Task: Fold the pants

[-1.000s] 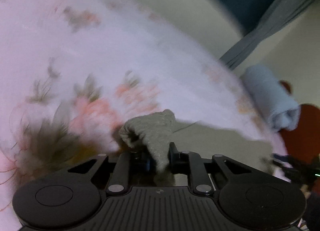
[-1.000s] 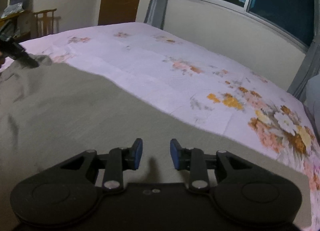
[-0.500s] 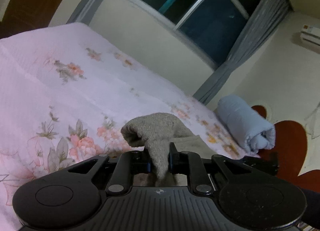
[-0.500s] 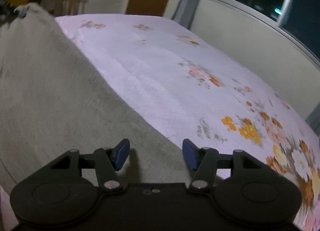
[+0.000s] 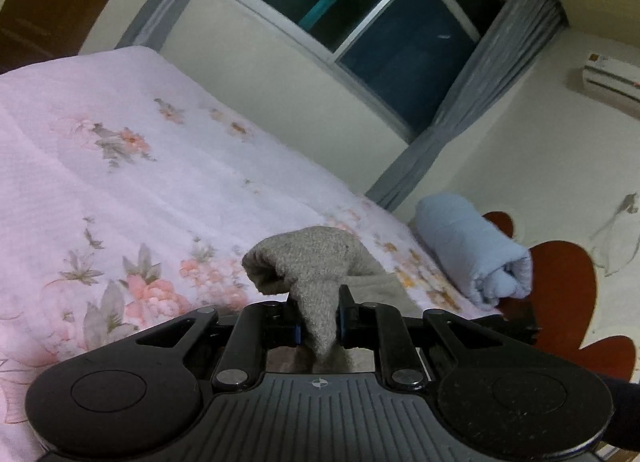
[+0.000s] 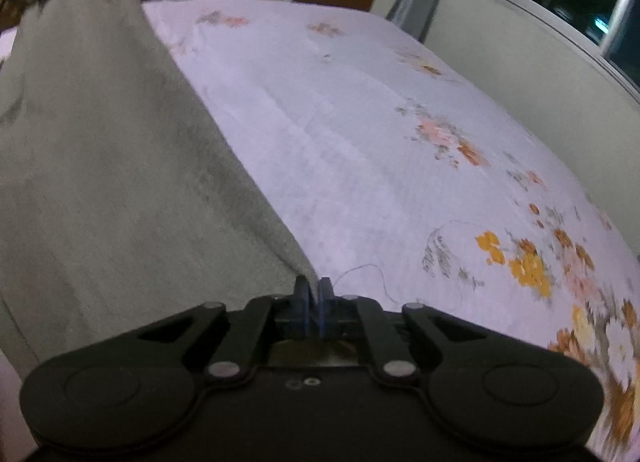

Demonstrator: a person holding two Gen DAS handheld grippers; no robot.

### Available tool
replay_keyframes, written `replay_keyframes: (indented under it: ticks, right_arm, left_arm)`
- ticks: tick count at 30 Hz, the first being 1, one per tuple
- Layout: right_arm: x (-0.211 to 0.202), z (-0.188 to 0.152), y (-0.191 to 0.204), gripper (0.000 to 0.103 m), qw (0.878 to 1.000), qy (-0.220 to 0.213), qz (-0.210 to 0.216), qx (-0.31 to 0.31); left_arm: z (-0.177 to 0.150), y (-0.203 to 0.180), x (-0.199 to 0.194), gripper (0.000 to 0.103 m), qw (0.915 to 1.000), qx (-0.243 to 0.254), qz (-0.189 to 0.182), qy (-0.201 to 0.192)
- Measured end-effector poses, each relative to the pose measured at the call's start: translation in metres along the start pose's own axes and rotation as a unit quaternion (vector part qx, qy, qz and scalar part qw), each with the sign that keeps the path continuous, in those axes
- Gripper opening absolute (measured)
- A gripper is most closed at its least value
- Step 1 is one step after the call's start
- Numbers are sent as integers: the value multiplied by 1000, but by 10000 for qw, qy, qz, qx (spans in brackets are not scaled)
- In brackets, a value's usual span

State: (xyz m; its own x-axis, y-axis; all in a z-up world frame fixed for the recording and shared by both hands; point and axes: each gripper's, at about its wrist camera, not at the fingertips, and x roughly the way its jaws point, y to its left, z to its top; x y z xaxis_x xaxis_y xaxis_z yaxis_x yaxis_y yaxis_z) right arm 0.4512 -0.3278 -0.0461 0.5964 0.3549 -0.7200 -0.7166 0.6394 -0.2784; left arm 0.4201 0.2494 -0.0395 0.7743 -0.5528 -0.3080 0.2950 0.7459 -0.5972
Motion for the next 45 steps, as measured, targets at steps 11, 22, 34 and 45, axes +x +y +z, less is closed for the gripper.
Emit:
replay_keyframes:
  ticks: [11, 22, 34, 45]
  right_arm:
    - [-92, -8, 46, 0, 9986, -239, -467, 32]
    - [-182, -28, 149, 0, 9959, -114, -885, 135]
    - [-173, -90, 232, 0, 9915, 167, -1177, 532]
    - [-175, -96, 223, 0, 9915, 26, -1048, 767]
  left_arm:
    - [-1, -3, -7, 16, 10000, -58, -10, 81]
    - [-31, -18, -56, 20, 9977, 376, -8, 569]
    - [-117, -24, -192, 92, 9755, -1483, 1460, 711]
    - [-165, -52, -177, 51, 9492, -2582, 1713, 553]
